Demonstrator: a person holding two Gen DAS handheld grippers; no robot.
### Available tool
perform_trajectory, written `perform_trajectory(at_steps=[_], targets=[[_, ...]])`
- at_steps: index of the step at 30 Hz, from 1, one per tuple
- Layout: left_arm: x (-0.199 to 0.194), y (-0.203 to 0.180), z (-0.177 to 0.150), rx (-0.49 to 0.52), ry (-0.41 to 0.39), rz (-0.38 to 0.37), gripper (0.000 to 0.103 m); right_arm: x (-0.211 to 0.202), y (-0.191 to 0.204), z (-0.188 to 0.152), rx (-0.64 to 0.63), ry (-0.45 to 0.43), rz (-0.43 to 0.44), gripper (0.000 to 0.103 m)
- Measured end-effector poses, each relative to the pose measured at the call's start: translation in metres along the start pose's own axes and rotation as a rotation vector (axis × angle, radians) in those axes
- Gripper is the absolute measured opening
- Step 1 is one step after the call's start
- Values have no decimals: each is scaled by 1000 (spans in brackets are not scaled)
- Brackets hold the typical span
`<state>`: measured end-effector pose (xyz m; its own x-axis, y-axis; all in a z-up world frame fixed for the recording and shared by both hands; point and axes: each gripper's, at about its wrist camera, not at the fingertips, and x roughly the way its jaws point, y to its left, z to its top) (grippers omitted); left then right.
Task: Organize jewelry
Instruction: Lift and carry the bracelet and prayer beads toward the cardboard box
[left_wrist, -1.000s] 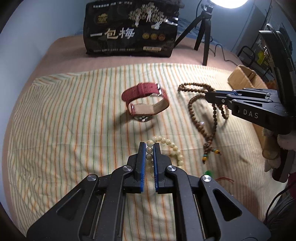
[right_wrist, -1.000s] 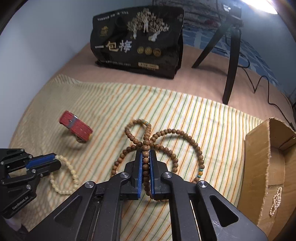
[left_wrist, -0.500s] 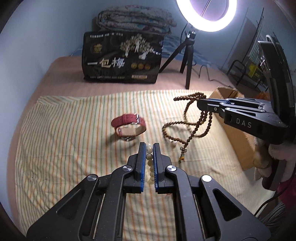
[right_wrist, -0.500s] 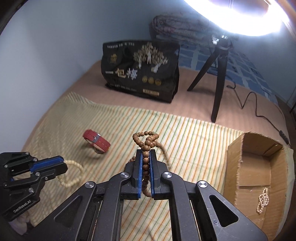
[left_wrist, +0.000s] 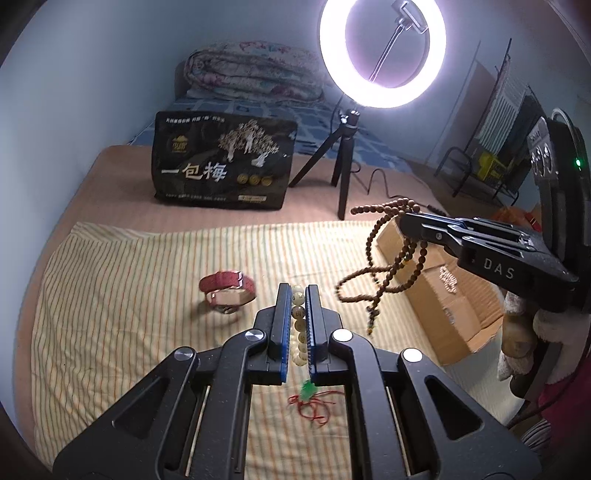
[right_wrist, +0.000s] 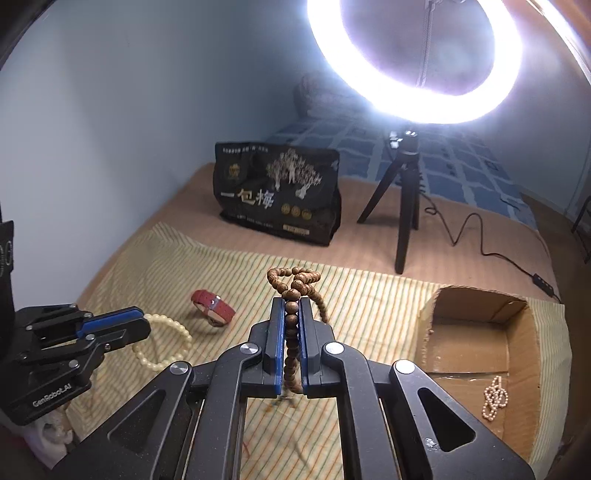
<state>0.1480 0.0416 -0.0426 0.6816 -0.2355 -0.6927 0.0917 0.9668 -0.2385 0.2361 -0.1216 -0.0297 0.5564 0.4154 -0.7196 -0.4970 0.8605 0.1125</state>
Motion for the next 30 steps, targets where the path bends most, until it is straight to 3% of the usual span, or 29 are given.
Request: perform_trajectory(at_steps=[18, 30], targets=[[10, -70, 19, 59, -42, -93, 5, -83, -63, -20, 61, -97, -78, 5], [41, -134, 33, 130, -30, -169, 5, -115, -112, -43, 124, -105, -147, 5]])
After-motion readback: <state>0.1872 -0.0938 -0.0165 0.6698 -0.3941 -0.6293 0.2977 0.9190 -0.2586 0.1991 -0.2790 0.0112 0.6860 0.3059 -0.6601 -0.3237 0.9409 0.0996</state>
